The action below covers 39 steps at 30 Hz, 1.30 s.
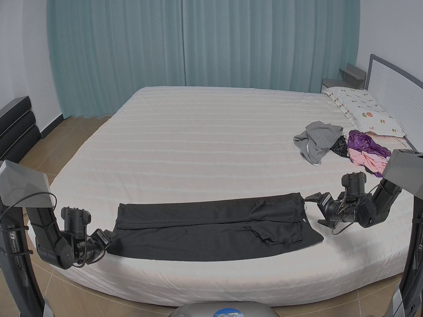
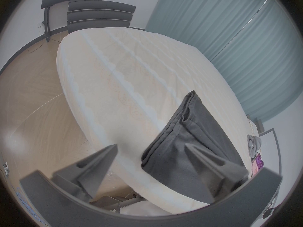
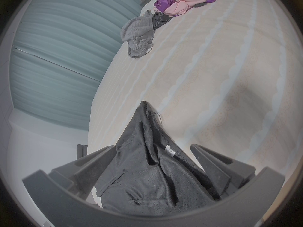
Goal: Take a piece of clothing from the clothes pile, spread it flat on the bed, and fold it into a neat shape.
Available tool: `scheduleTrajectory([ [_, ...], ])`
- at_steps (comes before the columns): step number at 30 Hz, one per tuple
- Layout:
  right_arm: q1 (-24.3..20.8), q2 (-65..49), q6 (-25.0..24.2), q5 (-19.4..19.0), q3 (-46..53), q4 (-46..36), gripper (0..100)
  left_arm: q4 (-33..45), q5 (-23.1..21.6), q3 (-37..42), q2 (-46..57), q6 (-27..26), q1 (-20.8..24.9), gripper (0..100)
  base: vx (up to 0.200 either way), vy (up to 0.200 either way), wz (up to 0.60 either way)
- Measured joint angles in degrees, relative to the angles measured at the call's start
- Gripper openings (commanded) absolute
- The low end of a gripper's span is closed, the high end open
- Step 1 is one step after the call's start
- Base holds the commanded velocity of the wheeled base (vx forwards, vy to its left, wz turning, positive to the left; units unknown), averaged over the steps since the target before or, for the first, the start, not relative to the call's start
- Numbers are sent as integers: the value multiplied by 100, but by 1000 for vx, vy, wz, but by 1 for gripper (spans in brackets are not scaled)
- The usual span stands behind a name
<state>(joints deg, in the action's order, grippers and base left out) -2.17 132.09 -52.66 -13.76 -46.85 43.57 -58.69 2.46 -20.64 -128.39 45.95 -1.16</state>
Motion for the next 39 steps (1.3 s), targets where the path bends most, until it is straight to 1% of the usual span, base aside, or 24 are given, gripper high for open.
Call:
scheduleTrajectory([
  [5,-50,-41,-7,60,20,-7,100,-5,-187,-26,124,121,-60,100,0,0,0],
  [9,-149,-262,-32,63,145,-5,100,-5,-530,-68,166,299,-121,100,0,0,0],
  [14,-544,-544,-134,96,396,-5,100,-7,-678,-184,184,402,-168,100,0,0,0],
  [17,-796,-728,-413,118,540,-5,100,-10,-703,-247,162,422,-193,100,0,0,0],
  [19,-998,-828,-741,162,642,2,100,-13,-717,-282,135,428,-206,100,0,0,0],
  [22,-1301,-920,-1026,347,835,5,100,-54,-728,-300,107,441,-226,100,0,0,0],
  [28,-1775,-964,-1092,646,1124,13,100,-95,-733,-295,66,447,-241,100,0,0,0],
  [34,-1976,-767,-1075,1020,1150,60,100,-98,-730,-293,44,450,-241,100,0,0,0],
  [39,-2125,-524,-1069,1254,1182,649,100,-99,-728,-293,35,446,-241,100,0,0,0],
])
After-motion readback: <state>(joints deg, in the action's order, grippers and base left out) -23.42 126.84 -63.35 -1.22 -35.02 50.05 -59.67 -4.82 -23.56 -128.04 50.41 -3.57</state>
